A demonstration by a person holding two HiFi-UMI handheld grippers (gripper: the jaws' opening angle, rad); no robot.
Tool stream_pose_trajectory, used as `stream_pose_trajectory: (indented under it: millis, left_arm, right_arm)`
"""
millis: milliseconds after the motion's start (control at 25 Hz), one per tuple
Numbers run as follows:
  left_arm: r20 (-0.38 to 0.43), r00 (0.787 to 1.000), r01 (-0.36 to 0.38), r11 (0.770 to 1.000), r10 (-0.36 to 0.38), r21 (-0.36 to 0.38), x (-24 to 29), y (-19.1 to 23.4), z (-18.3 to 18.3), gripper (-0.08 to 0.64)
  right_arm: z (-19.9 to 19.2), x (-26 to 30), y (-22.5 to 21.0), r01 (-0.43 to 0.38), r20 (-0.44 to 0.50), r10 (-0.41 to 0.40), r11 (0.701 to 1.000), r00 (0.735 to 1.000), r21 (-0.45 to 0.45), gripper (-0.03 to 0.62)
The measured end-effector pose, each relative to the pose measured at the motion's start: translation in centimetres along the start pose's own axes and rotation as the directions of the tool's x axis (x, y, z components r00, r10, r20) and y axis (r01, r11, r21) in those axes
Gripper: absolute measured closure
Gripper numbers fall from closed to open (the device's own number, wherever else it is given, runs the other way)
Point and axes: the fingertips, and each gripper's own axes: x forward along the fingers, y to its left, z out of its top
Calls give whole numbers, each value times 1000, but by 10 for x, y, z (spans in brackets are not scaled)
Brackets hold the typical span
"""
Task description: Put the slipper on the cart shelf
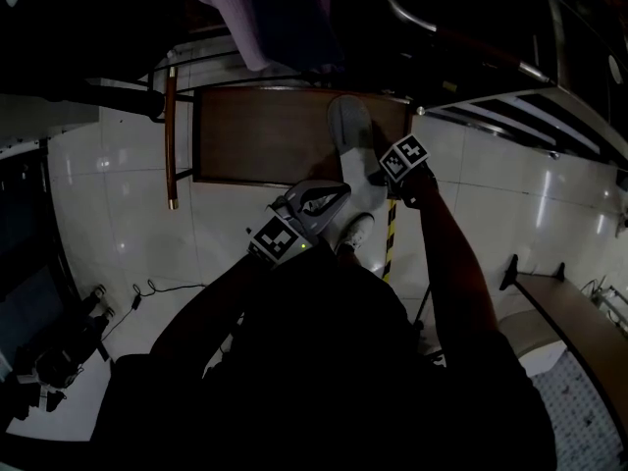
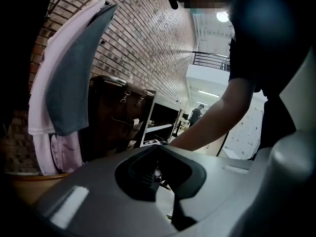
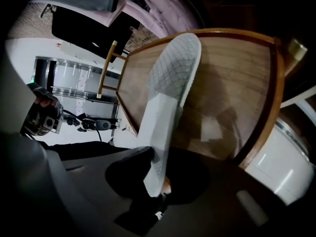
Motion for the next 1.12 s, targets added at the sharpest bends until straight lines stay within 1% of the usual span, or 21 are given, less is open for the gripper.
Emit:
stream_pose_trajectory:
  millis: [80,200,320,440,520,640,720,800,880,1000,1120]
  left_arm:
    - [-2,1000,-6,1000,6,1,-1,0,0,558]
    - [-5,1000,-13,1000,13,9,-2,-4,1,558]
    - [3,1000,-24,1000,24,18,-4,-10,5,558]
    - [15,999,-37,999,36,22,-7,-23,11,558]
    - [28,999,-45,998,44,31,-8,-31,15,558]
    - [53,997,-52,997,48,62,-9,-49,18,558]
    - [69,996,-58,995,53,78,-9,-63,22,558]
    - [88,994,-71,993,63,90,-10,-79,32,558]
    - [112,991,-84,992,73,97,-11,-95,45,558]
    - [151,987,-78,992,63,97,-15,-120,67,558]
    - [171,984,-68,992,49,103,-20,-143,86,558]
  right_arm:
    - [5,-8,8,8,34,-7,1000,999,-28,521]
    - [7,-26,20,42,91,-35,996,995,-75,528]
    - [6,-46,35,69,167,-49,991,985,-113,529]
    - [0,-68,58,89,279,-44,984,959,-152,529]
    - [-2,-88,77,115,370,-39,976,928,-186,529]
    - [-13,-121,101,188,504,-57,959,862,-212,531]
    - [-23,-142,117,244,582,-72,944,810,-222,531]
    - [-35,-165,135,309,654,-87,922,751,-232,531]
    - [-47,-191,155,378,727,-98,896,680,-233,531]
    - [-68,-231,185,461,826,-98,863,554,-208,530]
    - [-91,-262,209,540,891,-93,821,444,-184,530]
